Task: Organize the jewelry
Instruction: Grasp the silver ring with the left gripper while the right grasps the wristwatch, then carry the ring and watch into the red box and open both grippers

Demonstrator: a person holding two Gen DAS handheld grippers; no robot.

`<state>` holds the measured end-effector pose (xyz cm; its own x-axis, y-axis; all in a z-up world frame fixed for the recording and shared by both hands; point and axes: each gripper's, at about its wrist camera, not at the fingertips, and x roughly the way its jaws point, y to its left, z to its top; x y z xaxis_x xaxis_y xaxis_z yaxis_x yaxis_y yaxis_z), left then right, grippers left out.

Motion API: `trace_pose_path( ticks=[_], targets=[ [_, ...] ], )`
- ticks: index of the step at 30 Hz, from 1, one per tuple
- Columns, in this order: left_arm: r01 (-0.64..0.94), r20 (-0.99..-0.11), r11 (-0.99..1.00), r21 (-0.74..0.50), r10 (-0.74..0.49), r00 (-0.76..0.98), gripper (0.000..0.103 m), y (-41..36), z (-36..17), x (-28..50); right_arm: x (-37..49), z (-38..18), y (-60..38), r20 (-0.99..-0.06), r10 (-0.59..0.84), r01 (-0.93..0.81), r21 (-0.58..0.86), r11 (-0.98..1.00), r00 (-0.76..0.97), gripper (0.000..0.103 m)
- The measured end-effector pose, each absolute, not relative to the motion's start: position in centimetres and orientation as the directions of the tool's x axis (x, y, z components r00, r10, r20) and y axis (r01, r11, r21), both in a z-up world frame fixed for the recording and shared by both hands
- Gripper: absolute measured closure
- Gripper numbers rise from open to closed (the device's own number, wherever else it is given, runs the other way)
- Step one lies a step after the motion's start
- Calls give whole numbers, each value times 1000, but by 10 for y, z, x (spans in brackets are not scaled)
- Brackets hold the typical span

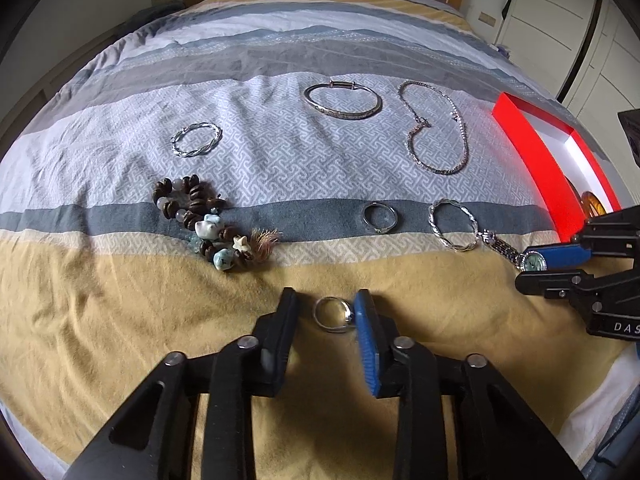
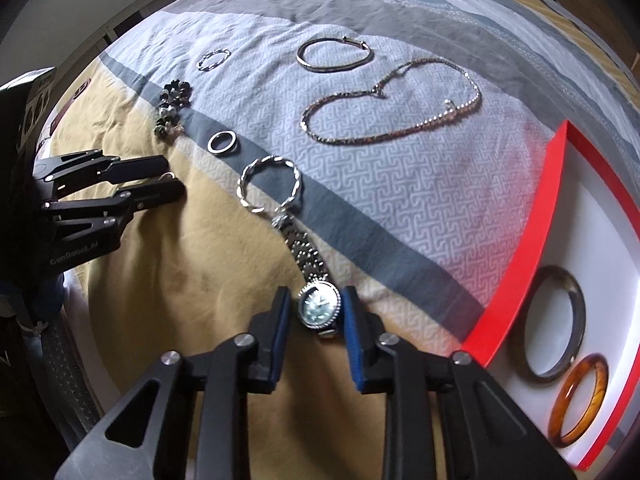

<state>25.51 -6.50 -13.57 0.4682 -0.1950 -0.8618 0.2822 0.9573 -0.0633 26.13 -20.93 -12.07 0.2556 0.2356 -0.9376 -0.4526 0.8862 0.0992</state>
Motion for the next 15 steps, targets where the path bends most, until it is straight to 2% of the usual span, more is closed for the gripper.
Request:
trace_pose_path(
  ticks=[15],
  targets=[
    [272,-853,961,-42,-177,491,83,-62,-113,232,223,-99,-230,-873,356,-302,259,917,333,82]
  ],
)
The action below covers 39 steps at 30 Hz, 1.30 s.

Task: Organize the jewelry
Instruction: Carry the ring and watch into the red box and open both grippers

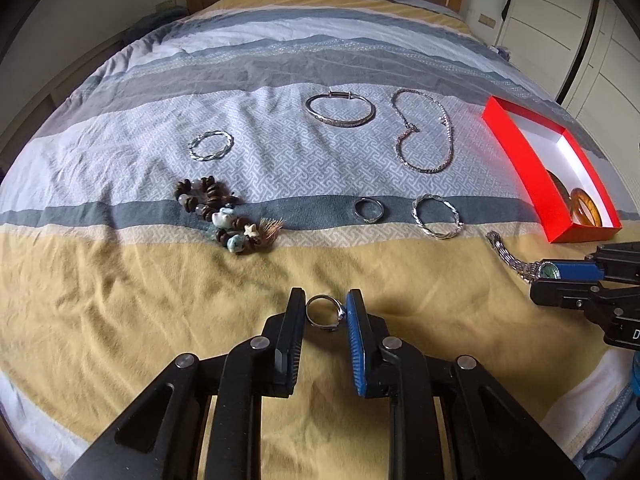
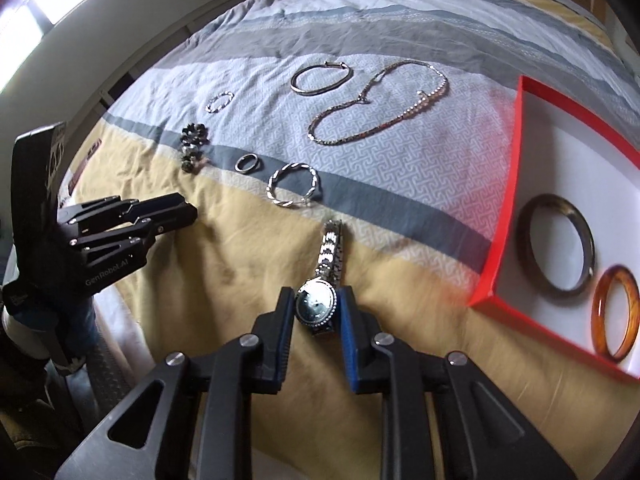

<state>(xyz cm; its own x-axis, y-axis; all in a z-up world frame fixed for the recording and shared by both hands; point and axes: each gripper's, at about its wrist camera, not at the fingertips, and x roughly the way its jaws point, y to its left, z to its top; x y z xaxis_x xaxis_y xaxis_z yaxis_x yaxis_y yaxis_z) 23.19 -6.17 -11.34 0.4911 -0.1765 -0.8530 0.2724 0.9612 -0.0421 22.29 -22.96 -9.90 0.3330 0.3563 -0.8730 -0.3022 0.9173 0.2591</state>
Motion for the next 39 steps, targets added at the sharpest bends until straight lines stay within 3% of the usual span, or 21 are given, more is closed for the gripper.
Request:
trace_pose_path(
  ticks=[13,24,31,39],
  targets=[
    [285,-804,958,-41,-201,560,82,-57,-59,175,156,-45,-238,-815,390,-251,307,918,428,82],
    [375,-777,925,-64,-282,563,82,-98,-28,146,107,-3,-286,-772,324,-161,283,946,547,83],
    [495,-764,866,-66,-363,534,83,-171,-14,174,127,11,-339,-757,243,-80,245,966,606,82],
    [575,-754,815,-65,-418,507,82,-278,-17,262,206,10,-399,-739,172,-14,214,977,651,82]
  ],
)
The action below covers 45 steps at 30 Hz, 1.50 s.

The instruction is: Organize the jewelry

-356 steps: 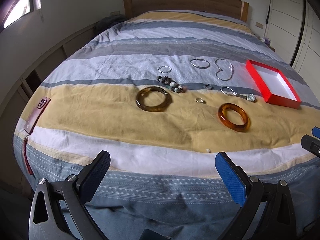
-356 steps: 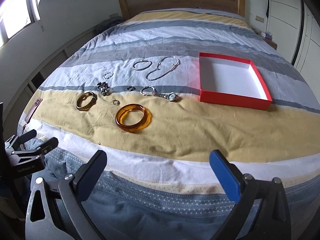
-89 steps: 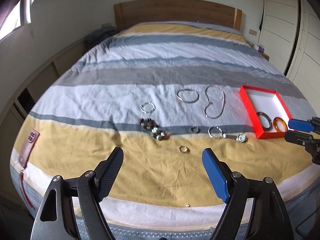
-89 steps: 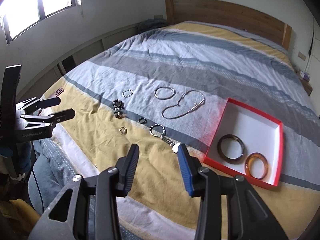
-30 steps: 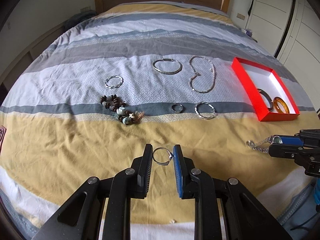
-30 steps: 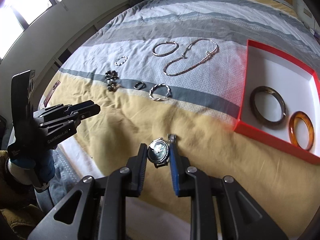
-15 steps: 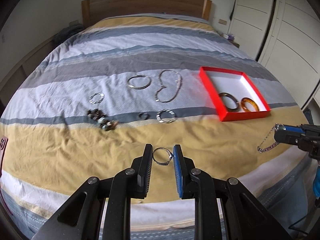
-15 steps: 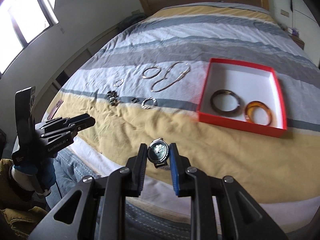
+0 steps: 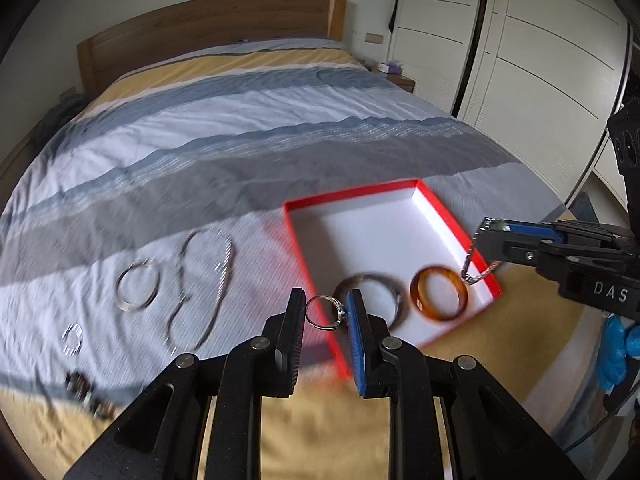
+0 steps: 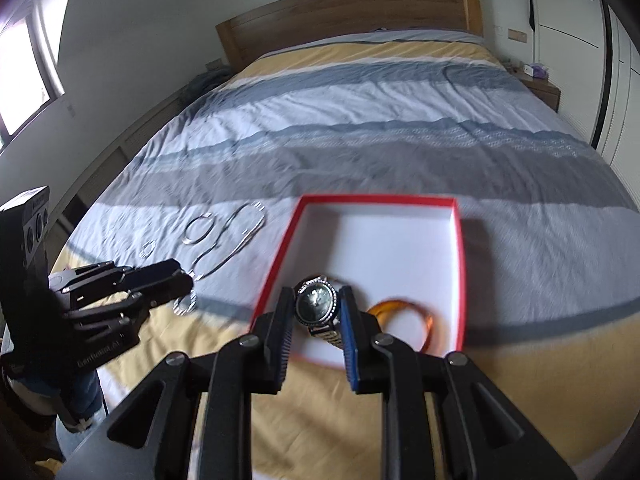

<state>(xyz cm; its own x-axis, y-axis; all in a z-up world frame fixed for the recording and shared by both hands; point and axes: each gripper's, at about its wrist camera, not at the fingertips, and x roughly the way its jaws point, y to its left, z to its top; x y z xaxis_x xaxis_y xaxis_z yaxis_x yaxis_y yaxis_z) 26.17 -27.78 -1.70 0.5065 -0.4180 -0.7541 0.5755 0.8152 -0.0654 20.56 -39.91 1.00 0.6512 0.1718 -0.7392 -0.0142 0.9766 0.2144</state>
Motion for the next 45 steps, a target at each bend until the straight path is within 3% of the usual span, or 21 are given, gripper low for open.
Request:
trace_pose_path(
  ticks=[11,24,28,30,34,45],
  targets=[
    [565,-828,824,-45,-347,440,82,-368,-97,363,309,-58,-453,-791,107,43,166,985,602,82],
    [564,-859,826,4,-287,425,81,-377,-138,375,319,-103,-450,-863,38,8,49,999,504,82],
    [566,-862,825,-1,-288,418,77,-376,-136,376,318,-101,-451,-869,37,1,43,999,493,80],
    [580,-863,814,-17,-305,403,70,-374,-133,372,314,-97,-453,-867,34,10,45,999,496,71],
    [579,-856,815,-12,-308,416,60,-371,-120,367,301,-85,-456,-859,23,29,44,999,511,69],
    [559,-762,829,-7,-366,534,59,-332,-32,302,224,-16,-440,-815,2,52,40,998,580,68]
  ],
)
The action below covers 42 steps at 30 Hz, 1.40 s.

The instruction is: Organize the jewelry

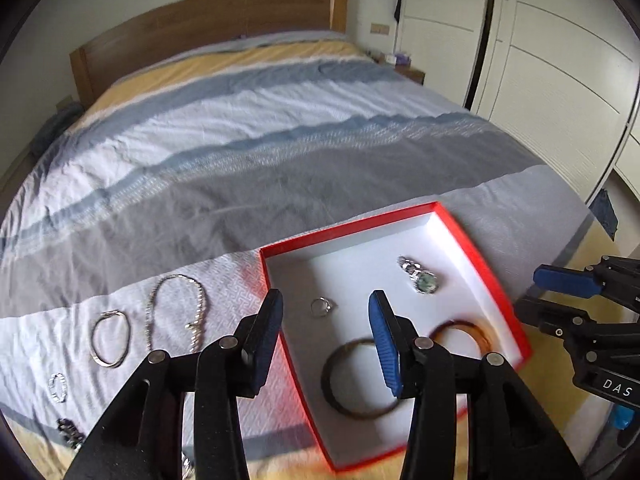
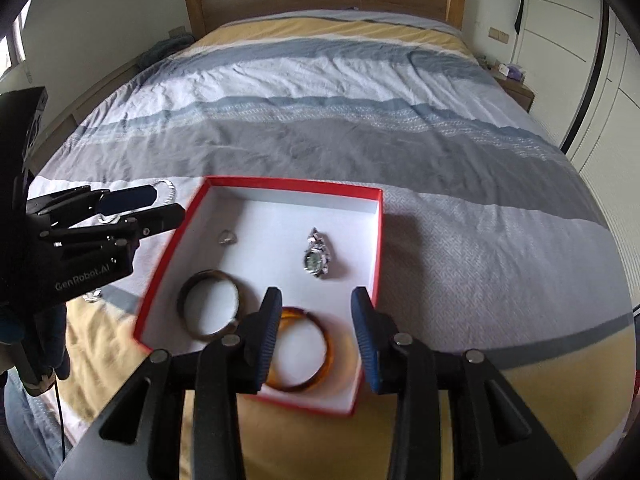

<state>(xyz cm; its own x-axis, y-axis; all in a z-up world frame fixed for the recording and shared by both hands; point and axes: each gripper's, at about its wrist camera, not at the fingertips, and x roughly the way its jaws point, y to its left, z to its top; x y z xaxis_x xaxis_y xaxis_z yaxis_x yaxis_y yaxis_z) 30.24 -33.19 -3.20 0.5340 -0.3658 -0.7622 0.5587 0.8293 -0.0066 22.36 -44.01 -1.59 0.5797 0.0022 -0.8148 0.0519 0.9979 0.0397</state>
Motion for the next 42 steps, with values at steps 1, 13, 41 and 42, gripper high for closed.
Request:
trace_pose_path(
  ticks=[1,13,41,42],
  targets=[
    [563,-758,827,-3,-369,538,58,-329,-24,293,216,-9,-435,-807,10,51,50,997,590,68],
    [488,-643,865,117,-308,701,30,-257,53,165,115,70,-350,-714,77,-30,79,996,696,68],
    [352,-532,931,97,-250,809,25,-133,109,30,4,114,-265,-616,153,-72,154,985,773,62],
    [350,-527,932,99,-249,813,25,-132,110,27,1,116,-264,-612,154,-75,153,985,776,62]
  ],
)
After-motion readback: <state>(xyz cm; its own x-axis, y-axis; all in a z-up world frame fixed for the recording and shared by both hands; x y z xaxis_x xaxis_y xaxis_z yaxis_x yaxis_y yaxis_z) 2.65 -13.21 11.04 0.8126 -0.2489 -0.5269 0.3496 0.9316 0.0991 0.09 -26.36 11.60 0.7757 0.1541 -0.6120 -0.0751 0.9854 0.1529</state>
